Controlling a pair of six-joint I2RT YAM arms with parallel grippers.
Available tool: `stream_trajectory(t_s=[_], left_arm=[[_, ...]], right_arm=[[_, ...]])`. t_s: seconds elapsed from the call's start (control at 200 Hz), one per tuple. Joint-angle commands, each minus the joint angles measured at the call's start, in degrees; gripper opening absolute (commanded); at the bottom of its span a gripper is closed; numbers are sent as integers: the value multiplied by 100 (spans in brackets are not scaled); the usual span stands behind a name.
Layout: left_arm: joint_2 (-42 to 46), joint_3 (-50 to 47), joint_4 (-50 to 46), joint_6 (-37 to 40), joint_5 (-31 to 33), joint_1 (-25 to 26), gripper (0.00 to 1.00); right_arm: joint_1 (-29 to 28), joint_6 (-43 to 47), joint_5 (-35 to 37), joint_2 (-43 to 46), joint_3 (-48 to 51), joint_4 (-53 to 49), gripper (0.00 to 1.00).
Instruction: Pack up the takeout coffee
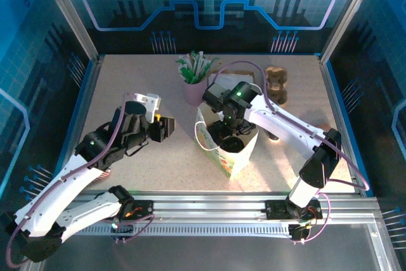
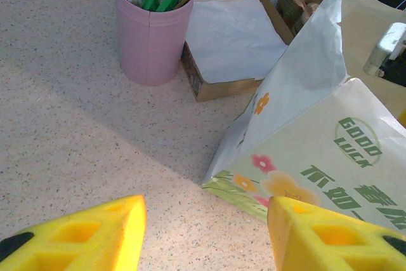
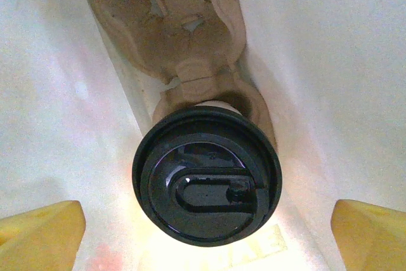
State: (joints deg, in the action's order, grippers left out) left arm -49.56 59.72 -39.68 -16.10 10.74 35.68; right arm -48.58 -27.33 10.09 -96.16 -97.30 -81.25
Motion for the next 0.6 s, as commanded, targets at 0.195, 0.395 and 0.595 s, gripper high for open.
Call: stream_trajectory(t_s=[0.195,0.395,0.595], left_arm=[[-19,-31,-57,133,76,-51,54],[-19,-31,-65,133,77,-48,54],[-19,-31,-66,133,77,-45,54]], right_arm=[[-3,50,124,71,-347,-373,100],[-14,52,183,79,-436,-469,100],[-10,44,223,115,-458,-521,100]])
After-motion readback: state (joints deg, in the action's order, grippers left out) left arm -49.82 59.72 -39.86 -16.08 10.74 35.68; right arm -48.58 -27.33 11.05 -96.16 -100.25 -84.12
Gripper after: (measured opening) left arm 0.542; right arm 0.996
